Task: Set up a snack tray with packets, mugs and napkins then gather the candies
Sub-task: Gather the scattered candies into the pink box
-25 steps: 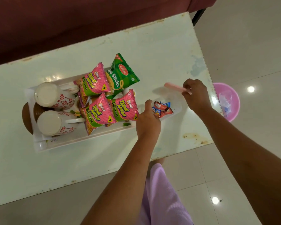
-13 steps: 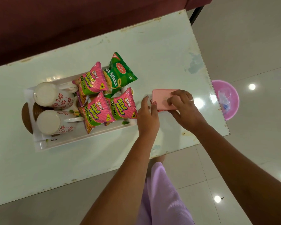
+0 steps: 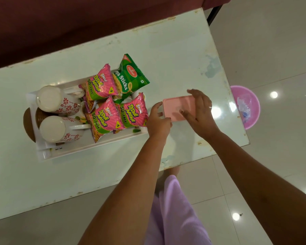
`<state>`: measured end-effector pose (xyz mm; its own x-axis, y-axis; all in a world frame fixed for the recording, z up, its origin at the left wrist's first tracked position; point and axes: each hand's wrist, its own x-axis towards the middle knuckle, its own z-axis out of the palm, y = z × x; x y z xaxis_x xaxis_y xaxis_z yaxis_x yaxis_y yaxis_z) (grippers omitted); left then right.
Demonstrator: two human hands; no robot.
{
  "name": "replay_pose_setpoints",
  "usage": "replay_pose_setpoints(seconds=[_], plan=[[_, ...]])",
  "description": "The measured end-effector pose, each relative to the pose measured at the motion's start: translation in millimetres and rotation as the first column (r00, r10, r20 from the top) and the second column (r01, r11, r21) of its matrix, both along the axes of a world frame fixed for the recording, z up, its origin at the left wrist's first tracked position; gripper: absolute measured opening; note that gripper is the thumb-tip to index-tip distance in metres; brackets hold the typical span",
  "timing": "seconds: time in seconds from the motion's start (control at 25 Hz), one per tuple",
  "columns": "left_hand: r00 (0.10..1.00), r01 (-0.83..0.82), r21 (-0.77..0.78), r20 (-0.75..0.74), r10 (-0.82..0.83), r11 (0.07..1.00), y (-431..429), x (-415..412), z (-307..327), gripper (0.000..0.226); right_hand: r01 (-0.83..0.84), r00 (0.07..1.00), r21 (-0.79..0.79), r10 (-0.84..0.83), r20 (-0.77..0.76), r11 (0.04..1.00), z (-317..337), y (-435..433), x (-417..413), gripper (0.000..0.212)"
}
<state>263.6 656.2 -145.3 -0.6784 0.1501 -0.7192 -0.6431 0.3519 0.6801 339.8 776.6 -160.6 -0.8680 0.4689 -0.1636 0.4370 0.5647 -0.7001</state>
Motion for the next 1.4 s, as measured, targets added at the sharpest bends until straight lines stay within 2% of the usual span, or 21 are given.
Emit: replay_pose_setpoints(seconds=[0.08,0.2,0.4,0.72,1.0,1.16,1.24,1.32,1.4], plan=[[1.000,-0.010,0.009,0.015,0.010,1.000,0,1,2,0.063,0.081,0.994,-0.057,-0.077,0.074,0.995,-6,-6,-6,0.062],[0.998,-0.037,0.029,0.044,0.036,0.999,0,4,1,0.065,0.077,0.989,-0.127,-0.059,0.135,0.989,-14,-8,-9,0.051],[0.988,-0.136,0.068,0.088,0.130,0.988,6,2,1,0.049,0.122,0.974,-0.017,-0.117,0.197,0.992,-9,2,-20,0.037],[0.962,-0.214,0.105,0.196,0.190,0.971,12,0,-2,0.047,0.117,0.965,-0.022,-0.109,0.239,0.993,-9,3,-19,0.030],[0.970,-0.227,0.010,0.091,0.225,0.974,17,8,-9,0.046,0.047,0.949,-0.024,-0.037,0.314,0.999,-4,7,-22,0.032],[0.938,-0.331,0.011,0.109,0.328,0.944,13,16,-9,0.033,0.113,0.945,-0.085,-0.081,0.316,0.990,0,10,-26,0.030],[0.902,-0.409,0.041,0.169,0.397,0.911,13,22,-4,0.036,0.244,0.938,-0.217,-0.173,0.301,0.945,2,10,-28,0.025],[0.883,-0.441,0.086,0.221,0.414,0.894,16,28,2,0.043,0.447,0.890,-0.429,-0.342,0.302,0.785,5,4,-32,0.017],[0.930,-0.347,0.091,0.161,0.330,0.934,20,29,7,0.049,0.573,0.815,-0.563,-0.484,0.319,0.596,9,-9,-38,0.012]])
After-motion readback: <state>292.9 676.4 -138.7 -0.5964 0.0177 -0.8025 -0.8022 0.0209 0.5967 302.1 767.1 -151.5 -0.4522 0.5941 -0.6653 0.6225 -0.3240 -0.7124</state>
